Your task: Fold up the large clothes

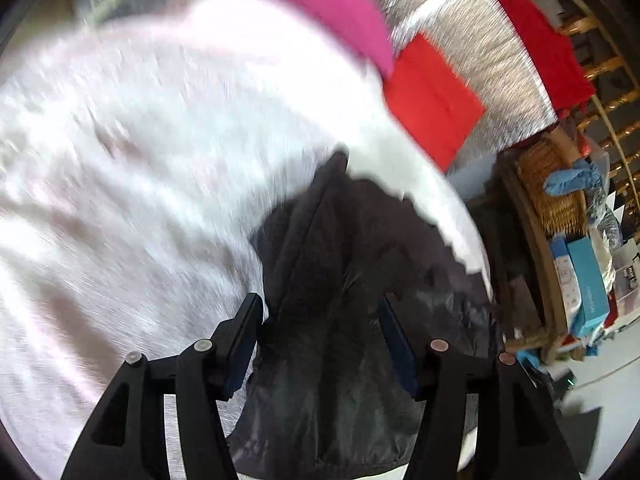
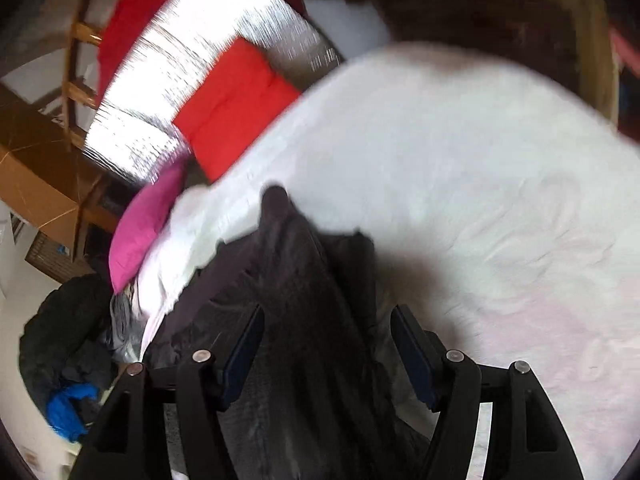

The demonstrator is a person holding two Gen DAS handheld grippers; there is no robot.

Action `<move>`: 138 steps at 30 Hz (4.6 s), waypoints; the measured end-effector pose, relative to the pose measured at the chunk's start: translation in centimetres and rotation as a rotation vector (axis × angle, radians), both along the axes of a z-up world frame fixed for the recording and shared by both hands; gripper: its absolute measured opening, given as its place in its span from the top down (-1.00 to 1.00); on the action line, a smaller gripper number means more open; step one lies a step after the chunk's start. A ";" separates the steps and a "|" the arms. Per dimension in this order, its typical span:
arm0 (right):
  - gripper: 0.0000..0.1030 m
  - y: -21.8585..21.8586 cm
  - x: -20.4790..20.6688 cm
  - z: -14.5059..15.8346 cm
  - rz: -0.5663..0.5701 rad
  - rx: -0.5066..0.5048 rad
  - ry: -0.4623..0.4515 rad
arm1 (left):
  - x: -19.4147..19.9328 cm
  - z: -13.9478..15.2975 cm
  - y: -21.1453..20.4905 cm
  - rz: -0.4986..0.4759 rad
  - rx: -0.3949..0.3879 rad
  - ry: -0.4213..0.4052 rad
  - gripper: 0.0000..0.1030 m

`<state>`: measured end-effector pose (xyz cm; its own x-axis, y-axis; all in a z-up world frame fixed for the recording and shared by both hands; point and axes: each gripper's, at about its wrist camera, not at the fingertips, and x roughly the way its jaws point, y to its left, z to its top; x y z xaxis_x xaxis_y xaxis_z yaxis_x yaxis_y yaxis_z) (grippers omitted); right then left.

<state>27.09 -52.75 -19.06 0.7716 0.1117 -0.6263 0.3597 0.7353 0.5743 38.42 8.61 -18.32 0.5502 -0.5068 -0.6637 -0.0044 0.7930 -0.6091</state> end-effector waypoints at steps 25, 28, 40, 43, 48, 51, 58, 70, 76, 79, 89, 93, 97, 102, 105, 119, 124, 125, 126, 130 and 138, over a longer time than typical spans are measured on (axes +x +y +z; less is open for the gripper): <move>0.26 5.1 9.3 -1.0 0.110 -0.074 0.133 | -1.0 -1.4 -11.6 -0.137 0.586 -0.085 -0.37; 0.49 4.8 12.4 -4.3 0.077 -0.094 0.233 | -0.9 -1.5 -12.0 -0.140 0.609 -0.103 -0.39; 0.40 7.4 7.7 -0.2 0.133 -0.154 0.177 | -2.3 -1.5 -13.6 -0.131 0.706 -0.151 -0.44; 0.40 8.7 6.1 0.5 0.159 -0.202 0.169 | -2.8 -1.4 -13.8 -0.129 0.727 -0.163 -0.44; 0.40 10.3 2.5 0.1 0.188 -0.184 0.176 | -3.4 -1.5 -14.2 -0.126 0.751 -0.176 -0.45; 0.39 11.2 1.5 -1.6 0.202 -0.190 0.230 | -3.4 -1.6 -14.3 -0.121 0.761 -0.182 -0.46; 0.39 12.2 0.3 -0.4 0.199 -0.214 0.201 | -3.7 -1.6 -14.5 -0.118 0.787 -0.193 -0.47; 0.32 16.1 0.7 -0.8 0.308 -0.327 0.239 | -4.1 -1.4 -14.5 -0.101 0.825 -0.189 -0.63; 0.03 16.8 -4.2 2.6 0.231 -0.306 0.081 | -7.1 1.4 -14.3 -0.010 0.789 -0.204 -0.63; -0.67 17.6 -7.8 5.5 0.186 -0.330 -0.063 | -10.2 4.2 -14.8 0.042 0.804 -0.280 -0.66; -0.67 20.1 -15.9 14.1 0.129 -0.425 -0.202 | -21.9 15.4 -14.7 0.199 0.775 -0.539 -0.92; -0.67 21.6 -18.8 17.4 0.126 -0.479 -0.214 | -26.0 19.1 -14.4 0.212 0.786 -0.603 -0.92; -0.67 23.3 -21.7 20.4 0.148 -0.500 -0.250 | -29.9 22.0 -14.1 0.250 0.803 -0.668 -0.98; -0.67 25.6 -25.2 23.2 0.161 -0.519 -0.275 | -33.4 24.1 -13.5 0.258 0.789 -0.699 -0.99; -0.67 26.5 -27.1 24.1 0.149 -0.532 -0.290 | -35.4 25.2 -13.0 0.288 0.782 -0.720 -1.00; -0.67 27.8 -27.6 24.0 0.108 -0.500 -0.283 | -38.3 26.6 -11.3 0.341 0.767 -0.753 -1.00; -0.67 27.8 -27.4 23.8 0.105 -0.503 -0.271 | -38.3 26.2 -11.6 0.328 0.766 -0.743 -1.00; -0.67 27.8 -27.4 23.7 0.107 -0.498 -0.270 | -38.3 26.2 -11.7 0.320 0.765 -0.739 -1.00; -0.67 27.8 -27.4 23.7 0.108 -0.495 -0.270 | -38.3 26.1 -11.8 0.314 0.765 -0.737 -1.00; -0.67 28.0 -27.5 23.5 0.108 -0.496 -0.272 | -38.6 26.0 -12.1 0.311 0.776 -0.742 -1.00; -0.67 27.4 -27.4 23.4 0.100 -0.484 -0.270 | -38.6 25.8 -12.3 0.298 0.783 -0.739 -1.00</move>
